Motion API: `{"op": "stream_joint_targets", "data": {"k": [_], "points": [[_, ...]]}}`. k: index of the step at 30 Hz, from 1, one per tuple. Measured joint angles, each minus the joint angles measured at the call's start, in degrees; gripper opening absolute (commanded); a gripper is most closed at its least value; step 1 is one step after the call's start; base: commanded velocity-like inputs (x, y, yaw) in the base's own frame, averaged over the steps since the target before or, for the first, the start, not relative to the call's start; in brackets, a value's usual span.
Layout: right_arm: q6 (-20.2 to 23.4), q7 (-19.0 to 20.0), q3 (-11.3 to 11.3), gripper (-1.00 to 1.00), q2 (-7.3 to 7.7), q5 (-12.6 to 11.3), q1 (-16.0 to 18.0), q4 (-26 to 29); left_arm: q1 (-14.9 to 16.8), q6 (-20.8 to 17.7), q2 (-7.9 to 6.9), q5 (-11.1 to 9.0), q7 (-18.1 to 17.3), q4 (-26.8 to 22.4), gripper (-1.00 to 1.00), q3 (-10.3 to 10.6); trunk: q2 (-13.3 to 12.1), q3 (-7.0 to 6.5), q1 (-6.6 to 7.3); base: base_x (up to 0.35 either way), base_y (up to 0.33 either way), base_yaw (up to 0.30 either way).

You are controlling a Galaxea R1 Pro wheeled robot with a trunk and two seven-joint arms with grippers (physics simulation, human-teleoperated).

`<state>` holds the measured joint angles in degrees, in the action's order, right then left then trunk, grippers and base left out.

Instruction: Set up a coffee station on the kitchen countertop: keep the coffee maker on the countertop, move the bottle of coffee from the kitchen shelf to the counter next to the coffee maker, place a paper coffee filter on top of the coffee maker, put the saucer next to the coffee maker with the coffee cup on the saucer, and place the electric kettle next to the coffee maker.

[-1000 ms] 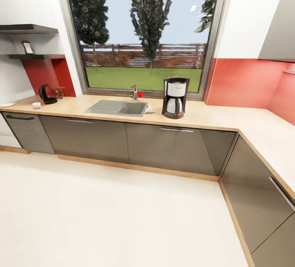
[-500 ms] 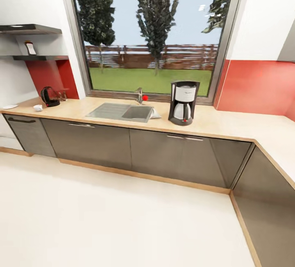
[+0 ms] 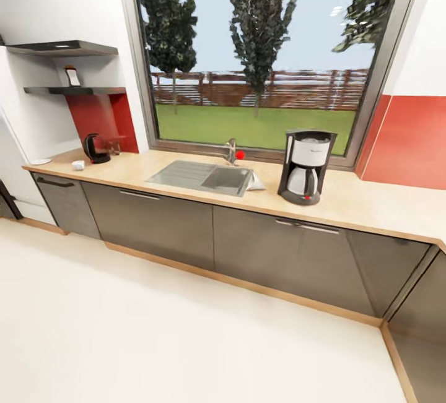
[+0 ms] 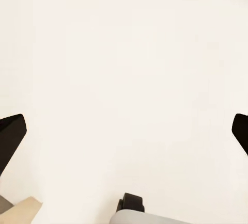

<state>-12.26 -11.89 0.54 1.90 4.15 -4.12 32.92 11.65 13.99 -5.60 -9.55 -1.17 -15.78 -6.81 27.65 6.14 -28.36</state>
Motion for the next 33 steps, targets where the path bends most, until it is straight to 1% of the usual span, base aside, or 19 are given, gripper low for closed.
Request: {"op": "stream_joint_targets", "data": {"k": [6, 11, 13, 18, 22, 27, 33], "points": [[-0.3, 0.0, -0.1, 1.0, 0.03, 0.0, 0.0, 0.6, 0.0, 0.1, -0.33, 0.0, 0.3, 0.0, 1.0, -0.3, 0.0, -0.03, 0.0, 0.338, 0.097, 0.008], [-3.8, 0.1, -0.1, 1.0, -0.05, -0.1, 0.0, 5.4, 0.0, 0.1, 0.1, 0.1, 0.3, 0.0, 1.0, 0.1, 0.0, -0.03, 0.0, 0.337, 0.128, 0.0], [-4.2, 0.1, -0.1, 1.0, -0.03, -0.1, 0.0, 5.8, 0.1, 0.1, 0.09, 0.0, 0.3, -0.1, 1.0, 0.1, 0.0, -0.03, 0.0, 0.338, 0.132, 0.0], [-4.3, 0.0, -0.3, 1.0, 0.02, -0.2, 0.0, 5.4, 0.1, 0.1, 0.17, 0.0, 0.3, -0.1, 1.0, 0.0, 0.0, -0.03, 0.0, 0.332, 0.152, 0.0], [-4.4, -0.1, -0.4, 1.0, 0.06, -0.3, 0.0, 2.1, 0.1, 0.1, 0.16, 0.1, 0.2, -0.1, 1.0, 0.0, 0.0, -0.02, 0.0, 0.314, 0.173, 0.0], [-4.4, -0.1, -0.5, 1.0, 0.27, -0.3, 0.0, 1.2, 0.1, 0.1, 0.37, 0.1, 0.2, -0.2, 1.0, 0.0, 0.0, -0.03, 0.0, 0.313, 0.149, 0.0], [-4.4, -0.1, -0.5, 1.0, 0.28, -0.3, 0.0, 0.6, 0.1, 0.1, 0.16, 0.0, 0.2, -0.2, 1.0, 0.1, 0.0, -0.03, 0.0, 0.314, 0.144, -0.015]]}}
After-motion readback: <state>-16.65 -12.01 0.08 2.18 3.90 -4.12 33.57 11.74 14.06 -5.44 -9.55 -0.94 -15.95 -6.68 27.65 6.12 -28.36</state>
